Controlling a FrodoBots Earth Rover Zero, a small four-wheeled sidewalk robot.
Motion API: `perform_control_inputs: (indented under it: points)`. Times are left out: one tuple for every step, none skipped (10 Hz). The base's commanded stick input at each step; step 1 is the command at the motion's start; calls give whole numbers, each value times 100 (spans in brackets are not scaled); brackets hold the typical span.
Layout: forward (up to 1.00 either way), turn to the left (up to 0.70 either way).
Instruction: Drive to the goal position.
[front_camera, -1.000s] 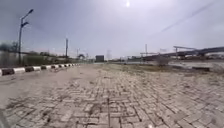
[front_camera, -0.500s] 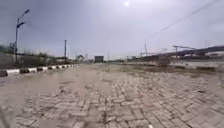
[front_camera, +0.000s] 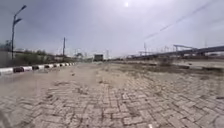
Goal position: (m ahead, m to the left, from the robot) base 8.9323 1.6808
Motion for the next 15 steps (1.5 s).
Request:
perform_control_inputs:
  points:
    - [100, 19]
    - [100, 27]
    - [100, 7]
    - [100, 0]
    - [100, 0]
    - [100, 0]
    - [100, 0]
    - [100, 0]
    - [100, 0]
    - [100, 0]
    - [100, 0]
    - [100, 0]
    - [100, 0]
    - [100, 0]
    - [100, 0]
